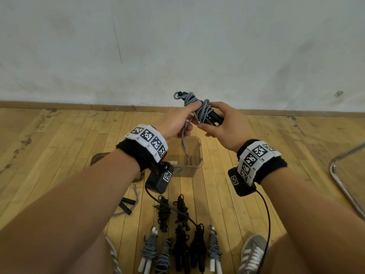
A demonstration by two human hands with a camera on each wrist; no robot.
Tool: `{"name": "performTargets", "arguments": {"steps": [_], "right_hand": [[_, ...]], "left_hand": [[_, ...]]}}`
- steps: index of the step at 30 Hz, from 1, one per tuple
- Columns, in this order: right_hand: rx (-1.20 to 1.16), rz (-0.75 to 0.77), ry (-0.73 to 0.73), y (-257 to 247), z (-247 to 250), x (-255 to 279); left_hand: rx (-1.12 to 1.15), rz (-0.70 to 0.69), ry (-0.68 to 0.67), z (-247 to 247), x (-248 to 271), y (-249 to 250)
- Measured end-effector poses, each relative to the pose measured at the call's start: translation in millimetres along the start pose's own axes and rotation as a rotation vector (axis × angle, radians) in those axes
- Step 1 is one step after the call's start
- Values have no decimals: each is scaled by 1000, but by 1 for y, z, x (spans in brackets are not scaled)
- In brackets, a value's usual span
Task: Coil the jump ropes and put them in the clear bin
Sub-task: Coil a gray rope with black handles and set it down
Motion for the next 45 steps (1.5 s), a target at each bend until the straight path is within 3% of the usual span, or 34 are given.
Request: {"name": "performTargets", "arguments": {"steps": [7, 13, 16, 19, 21, 29, 35, 45], "right_hand": [[173, -9, 39, -4, 5, -1], [314, 162, 66, -16, -8, 2], [94, 160, -54, -13, -19, 3], [-266, 24, -167, -9, -20, 4], [-363, -53, -204, -4, -19, 3], [-178, 43, 9, -6, 5, -1], [-158, -11, 76, 4, 23, -2], [2, 21, 172, 16, 21, -8]], "left_hand": [[149, 11, 85, 4, 4, 1], [153, 39, 106, 0, 6, -5], [178, 31, 136, 3, 4, -5], [195, -3, 79, 0, 4, -1], [183, -24, 47, -2, 4, 0], [-85, -118, 157, 6, 3, 8], [101, -93, 109, 6, 1, -3], [122, 1, 8, 2, 2, -4]]}}
Point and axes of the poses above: each hand's wrist, its own x-axis away from the middle knuckle, its own z-axis out of the back of the hand, y = z × x, the point moved 8 cm from there along -x, towards the middle knuckle, and after that the axes turned 7 degrees about x, right-handed, at the moved point
